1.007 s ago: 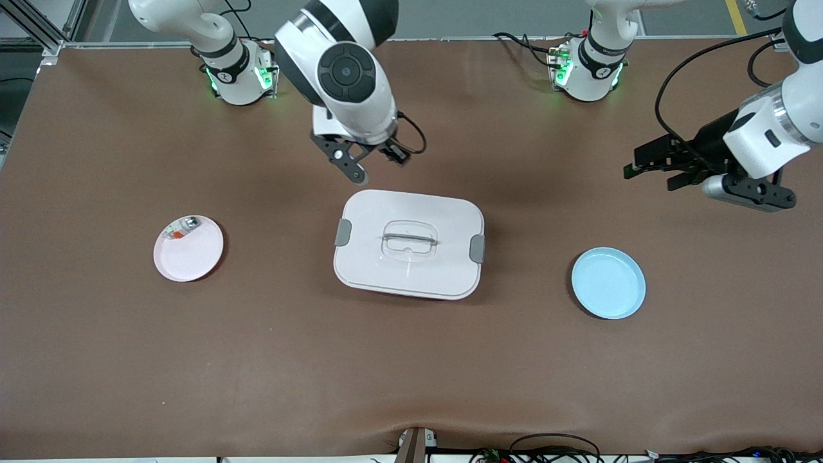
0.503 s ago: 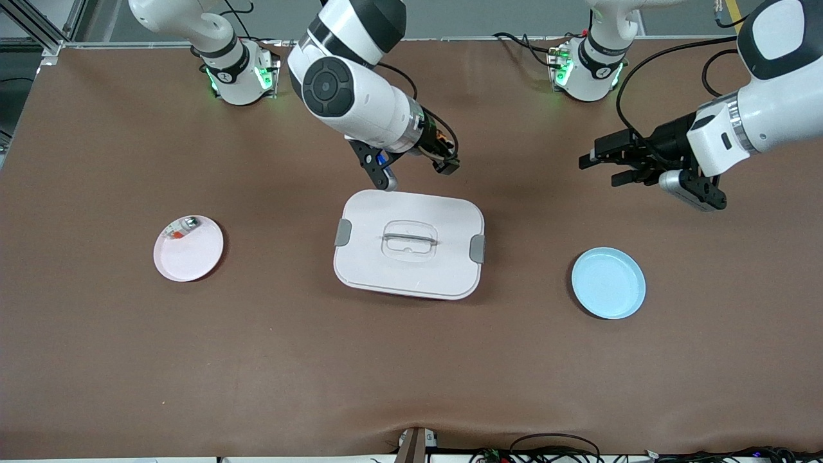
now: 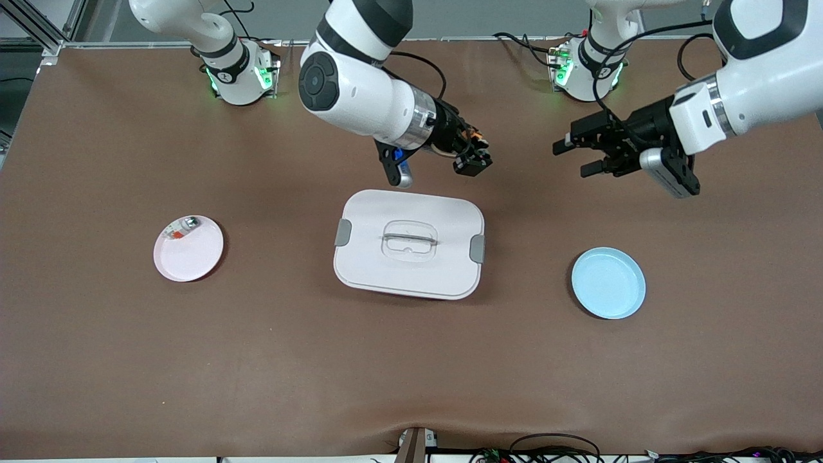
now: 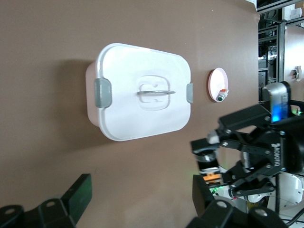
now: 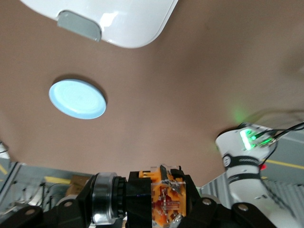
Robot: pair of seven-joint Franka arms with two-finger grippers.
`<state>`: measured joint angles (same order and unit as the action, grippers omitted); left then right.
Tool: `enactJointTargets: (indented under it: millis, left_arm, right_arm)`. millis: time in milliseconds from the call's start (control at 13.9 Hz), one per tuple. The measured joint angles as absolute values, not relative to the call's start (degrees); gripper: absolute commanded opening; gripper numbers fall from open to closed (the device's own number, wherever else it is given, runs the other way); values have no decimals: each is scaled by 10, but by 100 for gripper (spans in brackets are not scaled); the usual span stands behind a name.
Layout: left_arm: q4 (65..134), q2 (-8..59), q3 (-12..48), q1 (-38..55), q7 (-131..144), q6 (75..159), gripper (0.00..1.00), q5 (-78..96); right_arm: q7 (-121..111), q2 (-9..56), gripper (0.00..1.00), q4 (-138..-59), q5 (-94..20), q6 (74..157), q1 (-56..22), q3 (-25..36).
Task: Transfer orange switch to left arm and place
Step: 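Hold the switch up while the left gripper grasps it from the right gripper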
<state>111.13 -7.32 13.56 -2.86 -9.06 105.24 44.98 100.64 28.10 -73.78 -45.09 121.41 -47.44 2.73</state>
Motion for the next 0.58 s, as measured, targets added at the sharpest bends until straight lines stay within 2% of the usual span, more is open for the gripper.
enactJointTargets:
  millis: [288,575]
  left_arm:
    - [1144,-113,164,-29,-49,1086,82,451]
    - [1189,-137,195,-29,-45,1132,79,476]
  right_arm:
    - [1020,294,25,-738,-468,1262,-492,27]
    - [1021,297,25,-738,-470,1266,-495,28]
